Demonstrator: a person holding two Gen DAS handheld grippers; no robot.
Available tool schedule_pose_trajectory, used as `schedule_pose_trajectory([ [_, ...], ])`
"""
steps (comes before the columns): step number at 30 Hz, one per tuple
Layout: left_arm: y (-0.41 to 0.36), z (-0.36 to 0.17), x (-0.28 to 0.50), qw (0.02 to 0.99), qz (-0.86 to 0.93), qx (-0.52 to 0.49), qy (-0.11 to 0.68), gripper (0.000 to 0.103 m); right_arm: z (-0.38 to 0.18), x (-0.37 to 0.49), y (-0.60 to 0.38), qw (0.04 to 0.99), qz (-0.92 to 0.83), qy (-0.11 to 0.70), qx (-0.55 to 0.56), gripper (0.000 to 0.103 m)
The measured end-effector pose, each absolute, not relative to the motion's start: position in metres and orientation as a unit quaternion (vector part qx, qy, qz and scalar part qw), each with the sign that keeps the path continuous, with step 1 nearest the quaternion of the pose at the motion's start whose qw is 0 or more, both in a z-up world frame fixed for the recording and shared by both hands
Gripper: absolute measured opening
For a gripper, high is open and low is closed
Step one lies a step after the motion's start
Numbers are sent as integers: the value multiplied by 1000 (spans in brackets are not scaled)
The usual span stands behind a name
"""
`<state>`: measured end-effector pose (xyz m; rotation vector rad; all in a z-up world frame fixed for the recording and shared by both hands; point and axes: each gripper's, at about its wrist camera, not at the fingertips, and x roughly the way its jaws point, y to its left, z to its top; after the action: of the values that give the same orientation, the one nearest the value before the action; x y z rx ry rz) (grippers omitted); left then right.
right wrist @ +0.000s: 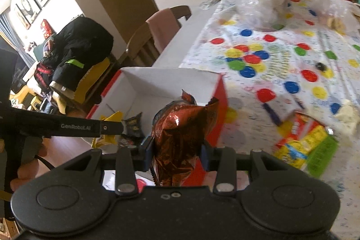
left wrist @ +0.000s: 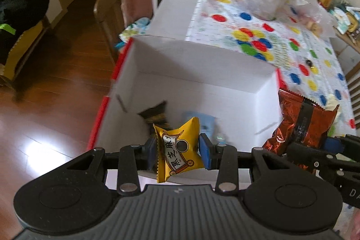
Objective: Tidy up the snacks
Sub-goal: 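Carry both held packets over the white box and lower them inside, then open both grippers to drop the packets into the box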
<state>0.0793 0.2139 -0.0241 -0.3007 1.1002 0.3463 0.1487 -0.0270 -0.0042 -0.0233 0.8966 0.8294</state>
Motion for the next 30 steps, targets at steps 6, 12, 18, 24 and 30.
schedule_pose_trajectory([
  [6, 242, -41, 79, 819, 178, -137, 528, 38, -17, 152, 19, 813, 394, 428, -27, 39],
  [12, 249, -62, 87, 818, 177, -106, 538, 38, -35, 152, 54, 810, 381, 443, -40, 39],
  [18, 246, -79, 95, 815, 170, -83, 547, 38, -61, 154, 76, 806, 369, 458, -56, 39],
  [24, 240, -95, 102, 813, 164, -65, 555, 39, -74, 153, 88, 805, 365, 463, -66, 39],
  [30, 235, -106, 103, 810, 155, -57, 563, 39, -83, 152, 92, 807, 354, 467, -77, 40],
])
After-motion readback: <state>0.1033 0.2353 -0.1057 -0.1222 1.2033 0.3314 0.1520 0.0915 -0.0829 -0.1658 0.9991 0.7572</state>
